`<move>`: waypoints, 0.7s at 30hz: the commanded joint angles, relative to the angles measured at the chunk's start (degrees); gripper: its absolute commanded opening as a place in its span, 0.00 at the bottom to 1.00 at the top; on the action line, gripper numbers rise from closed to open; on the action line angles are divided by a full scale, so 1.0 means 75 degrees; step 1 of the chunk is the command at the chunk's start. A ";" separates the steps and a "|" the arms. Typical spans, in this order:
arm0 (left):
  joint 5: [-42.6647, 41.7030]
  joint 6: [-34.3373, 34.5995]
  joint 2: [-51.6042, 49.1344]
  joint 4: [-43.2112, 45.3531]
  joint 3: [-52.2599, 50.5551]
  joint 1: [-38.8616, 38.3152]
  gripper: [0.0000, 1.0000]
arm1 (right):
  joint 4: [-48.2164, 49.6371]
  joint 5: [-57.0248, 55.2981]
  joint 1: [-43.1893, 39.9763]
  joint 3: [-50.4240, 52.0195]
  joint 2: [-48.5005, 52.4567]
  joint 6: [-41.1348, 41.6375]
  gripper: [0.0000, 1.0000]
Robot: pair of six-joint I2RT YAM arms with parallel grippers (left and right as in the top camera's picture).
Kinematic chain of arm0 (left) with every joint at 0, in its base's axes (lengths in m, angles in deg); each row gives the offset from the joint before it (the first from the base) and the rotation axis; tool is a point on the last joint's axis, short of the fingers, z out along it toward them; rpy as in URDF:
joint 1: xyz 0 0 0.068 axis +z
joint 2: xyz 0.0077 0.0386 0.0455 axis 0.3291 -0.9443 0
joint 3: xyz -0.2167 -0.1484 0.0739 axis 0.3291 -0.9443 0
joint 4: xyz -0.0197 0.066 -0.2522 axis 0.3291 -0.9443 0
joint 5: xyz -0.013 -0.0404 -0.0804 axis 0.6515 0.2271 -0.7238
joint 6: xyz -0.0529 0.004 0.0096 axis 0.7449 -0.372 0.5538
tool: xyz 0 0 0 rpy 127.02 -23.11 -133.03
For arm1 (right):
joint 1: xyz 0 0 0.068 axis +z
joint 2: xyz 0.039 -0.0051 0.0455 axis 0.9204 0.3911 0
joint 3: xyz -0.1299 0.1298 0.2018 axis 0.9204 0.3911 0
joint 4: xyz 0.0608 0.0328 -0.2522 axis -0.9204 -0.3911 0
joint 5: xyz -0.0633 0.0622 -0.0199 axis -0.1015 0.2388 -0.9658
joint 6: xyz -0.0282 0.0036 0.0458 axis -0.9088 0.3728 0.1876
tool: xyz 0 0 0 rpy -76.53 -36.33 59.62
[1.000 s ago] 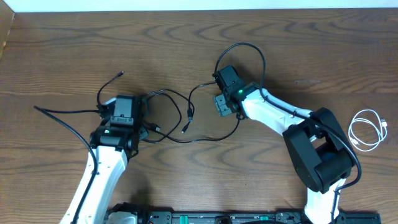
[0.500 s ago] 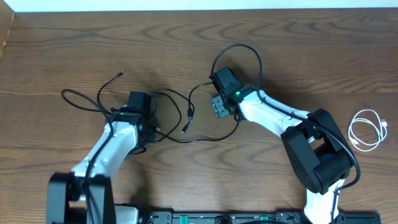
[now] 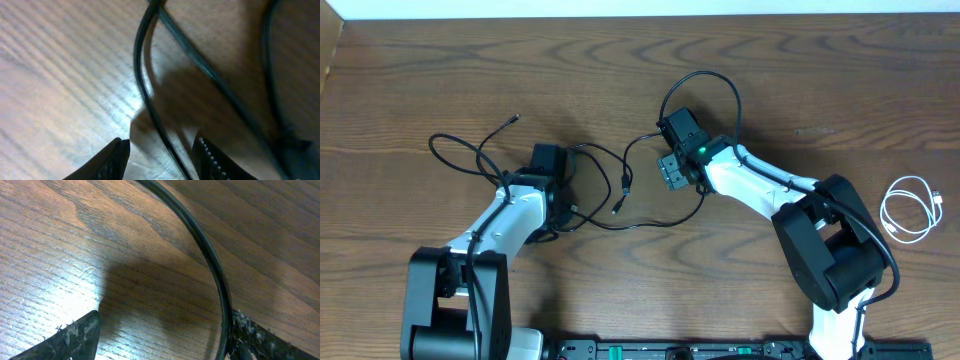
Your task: Untangle cables
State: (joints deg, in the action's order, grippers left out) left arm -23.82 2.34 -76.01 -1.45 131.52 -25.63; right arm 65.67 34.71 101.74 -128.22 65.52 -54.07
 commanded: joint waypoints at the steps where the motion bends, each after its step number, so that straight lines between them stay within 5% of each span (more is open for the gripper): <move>1: -0.0076 -0.0003 -0.0361 -0.0443 -0.0254 0.0047 0.46 | 0.0026 -0.0038 0.0029 0.0047 0.0006 -0.0117 0.76; 13: -0.0437 -0.0527 -0.0087 -0.1049 -0.0198 0.0050 0.53 | 0.0047 -0.0038 0.0029 0.0047 0.0006 -0.0117 0.83; 21: -0.0991 -0.0519 0.1813 -0.1049 0.0038 0.0163 0.60 | 0.0047 -0.0038 0.0029 0.0047 0.0006 -0.0117 0.85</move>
State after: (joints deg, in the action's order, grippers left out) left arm -29.20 -0.96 -68.80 -9.02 131.30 -25.24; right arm 65.86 34.71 101.74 -128.19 65.52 -54.53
